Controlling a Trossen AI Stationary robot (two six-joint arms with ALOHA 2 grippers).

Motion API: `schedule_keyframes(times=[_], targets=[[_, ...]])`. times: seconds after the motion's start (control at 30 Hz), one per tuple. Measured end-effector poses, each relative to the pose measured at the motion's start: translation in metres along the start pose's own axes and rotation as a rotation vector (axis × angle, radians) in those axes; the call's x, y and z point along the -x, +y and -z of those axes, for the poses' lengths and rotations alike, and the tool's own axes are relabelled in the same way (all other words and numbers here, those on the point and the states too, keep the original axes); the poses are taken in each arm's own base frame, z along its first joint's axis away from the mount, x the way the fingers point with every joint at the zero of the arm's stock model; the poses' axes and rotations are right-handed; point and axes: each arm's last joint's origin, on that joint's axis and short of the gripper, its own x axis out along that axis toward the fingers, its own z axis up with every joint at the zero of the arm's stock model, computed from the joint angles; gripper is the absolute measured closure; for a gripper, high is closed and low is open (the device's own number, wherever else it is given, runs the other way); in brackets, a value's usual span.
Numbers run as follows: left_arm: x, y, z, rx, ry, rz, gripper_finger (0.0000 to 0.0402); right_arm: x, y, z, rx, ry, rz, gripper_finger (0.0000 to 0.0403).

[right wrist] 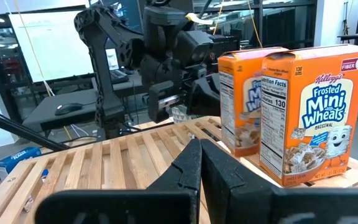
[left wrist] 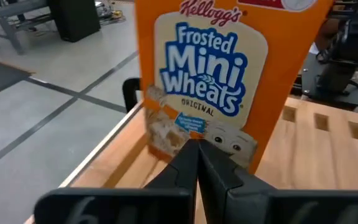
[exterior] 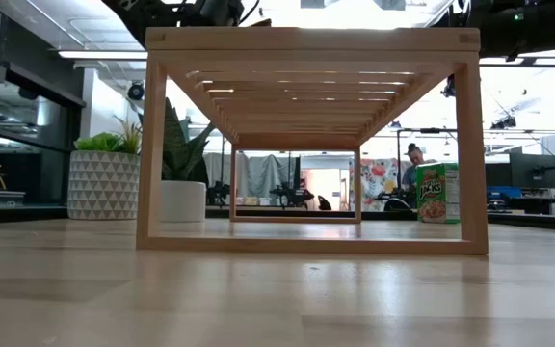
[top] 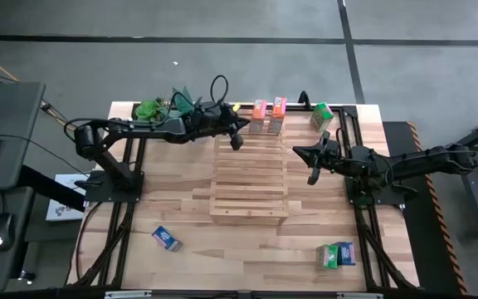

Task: Stack cereal on shelf
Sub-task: Put the orange cereal box on the shelf aligned with the other orange cereal box

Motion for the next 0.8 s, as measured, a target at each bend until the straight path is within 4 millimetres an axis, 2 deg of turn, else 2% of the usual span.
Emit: schedule_keyframes(times=[0.23,0.43,0.5,0.67,0.8], targets=[[0.001,-0.008,-0.003,0.001,-0.030,-0.033,0.0401,0.000,0.000,0.000,0.000,0.000,0.000,0.0403],[0.001,-0.003,-0.005,0.004,-0.046,-0.057,0.0401,0.000,0.000,0.000,0.003,0.000,0.009,0.0403],[0.000,0.000,-0.004,-0.004,-0.043,-0.070,0.0401,0.000,-0.002,0.000,0.001,-0.006,0.072,0.0403],[0.000,0.008,-0.004,-0.007,-0.041,-0.092,0.0401,0.002,-0.011,-0.001,-0.032,-0.037,0.358,0.0403],[0.000,0.014,-0.004,-0.017,-0.039,-0.108,0.0401,-0.003,-0.020,0.000,-0.040,-0.042,0.428,0.0403]])
